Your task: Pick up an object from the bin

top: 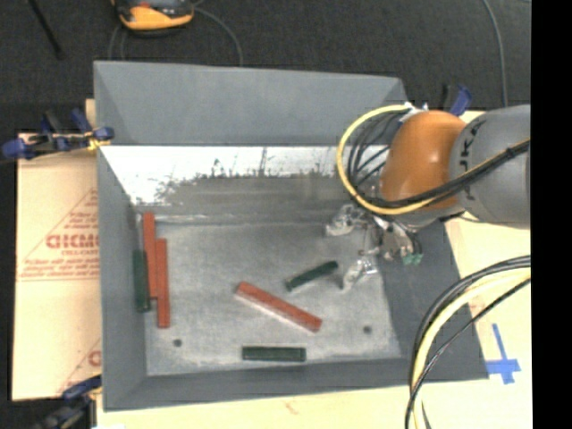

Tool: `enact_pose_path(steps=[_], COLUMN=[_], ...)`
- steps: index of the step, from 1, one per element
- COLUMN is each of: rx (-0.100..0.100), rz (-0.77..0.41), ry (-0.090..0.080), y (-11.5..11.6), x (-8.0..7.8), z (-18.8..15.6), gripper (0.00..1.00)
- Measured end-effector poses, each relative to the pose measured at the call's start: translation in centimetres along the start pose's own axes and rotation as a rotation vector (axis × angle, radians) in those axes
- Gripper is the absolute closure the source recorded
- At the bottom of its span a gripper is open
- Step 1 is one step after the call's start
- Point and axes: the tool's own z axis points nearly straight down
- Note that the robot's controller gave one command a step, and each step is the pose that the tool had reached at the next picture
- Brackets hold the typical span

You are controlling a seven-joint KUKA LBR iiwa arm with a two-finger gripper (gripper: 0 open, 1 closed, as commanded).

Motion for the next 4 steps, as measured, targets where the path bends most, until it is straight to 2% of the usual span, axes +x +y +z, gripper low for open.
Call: enact_pose_path(steps=[1, 2, 3, 4], rx=[0.0, -0.003, -0.003, -0.007], rz=[-0.001, -0.051, -0.052, -0.106], ry=[0.001, 0.026, 0.025, 0.019], y=[0.0, 4.7, 4.7, 3.6], x=[0.0, 0.8, 0.8, 1.0], z=[0.0, -0.3, -0.3, -10.9], gripper=[0.0, 1.0, 1.0, 1.0])
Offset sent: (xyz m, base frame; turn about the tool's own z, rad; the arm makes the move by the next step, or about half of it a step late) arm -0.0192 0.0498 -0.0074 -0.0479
